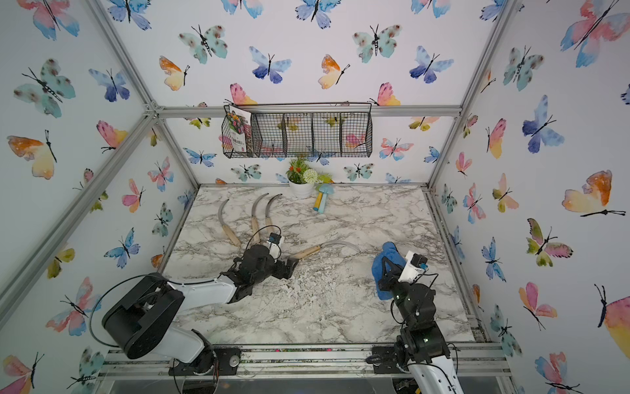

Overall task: Wipe small sickles with rags
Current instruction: Adjust the small sickle at the center of the board.

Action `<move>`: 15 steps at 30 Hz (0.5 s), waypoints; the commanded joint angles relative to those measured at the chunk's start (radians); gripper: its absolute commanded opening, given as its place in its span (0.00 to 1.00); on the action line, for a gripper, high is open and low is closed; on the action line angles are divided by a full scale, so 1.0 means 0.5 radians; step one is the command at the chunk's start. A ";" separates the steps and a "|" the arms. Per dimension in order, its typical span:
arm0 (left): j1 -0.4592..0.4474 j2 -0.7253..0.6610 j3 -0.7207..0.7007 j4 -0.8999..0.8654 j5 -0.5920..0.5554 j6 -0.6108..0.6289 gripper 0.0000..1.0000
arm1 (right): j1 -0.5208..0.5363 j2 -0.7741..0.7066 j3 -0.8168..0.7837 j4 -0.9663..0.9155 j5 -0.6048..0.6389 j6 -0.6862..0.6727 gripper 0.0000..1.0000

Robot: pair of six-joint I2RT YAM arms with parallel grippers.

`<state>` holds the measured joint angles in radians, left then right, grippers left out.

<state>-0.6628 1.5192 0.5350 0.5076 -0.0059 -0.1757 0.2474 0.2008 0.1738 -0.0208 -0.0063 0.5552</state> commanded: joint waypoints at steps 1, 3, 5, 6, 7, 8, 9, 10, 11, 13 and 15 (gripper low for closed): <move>0.003 0.162 0.120 0.083 0.133 0.075 0.90 | -0.004 -0.021 -0.003 -0.030 0.118 -0.015 0.02; 0.004 0.237 0.168 0.062 0.125 0.073 0.89 | -0.006 -0.017 0.008 -0.045 0.146 -0.015 0.02; 0.003 0.321 0.207 0.078 0.138 0.078 0.90 | -0.007 0.011 -0.003 -0.021 0.144 -0.012 0.02; 0.004 0.362 0.224 0.086 0.147 0.084 0.90 | -0.007 0.027 -0.005 -0.007 0.129 -0.014 0.02; 0.003 0.415 0.247 0.093 0.152 0.085 0.90 | -0.006 0.041 -0.003 0.001 0.104 -0.021 0.02; 0.003 0.458 0.269 0.095 0.167 0.090 0.88 | -0.007 0.052 -0.002 0.013 0.095 -0.021 0.02; 0.003 0.497 0.286 0.095 0.184 0.092 0.86 | -0.005 0.057 -0.001 0.015 0.091 -0.024 0.02; 0.003 0.532 0.305 0.092 0.209 0.093 0.81 | -0.005 0.058 -0.002 0.015 0.091 -0.024 0.02; 0.003 0.559 0.323 0.080 0.227 0.093 0.75 | -0.005 0.059 -0.003 0.016 0.094 -0.024 0.02; 0.000 0.579 0.344 0.045 0.249 0.097 0.69 | -0.007 0.067 -0.002 0.026 0.106 -0.024 0.02; -0.006 0.569 0.327 0.050 0.259 0.105 0.69 | -0.006 0.092 -0.002 0.041 0.099 -0.027 0.02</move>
<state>-0.6632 1.8011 0.6926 0.5385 0.0807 -0.1375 0.2474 0.2363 0.1738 -0.0296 0.0315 0.5552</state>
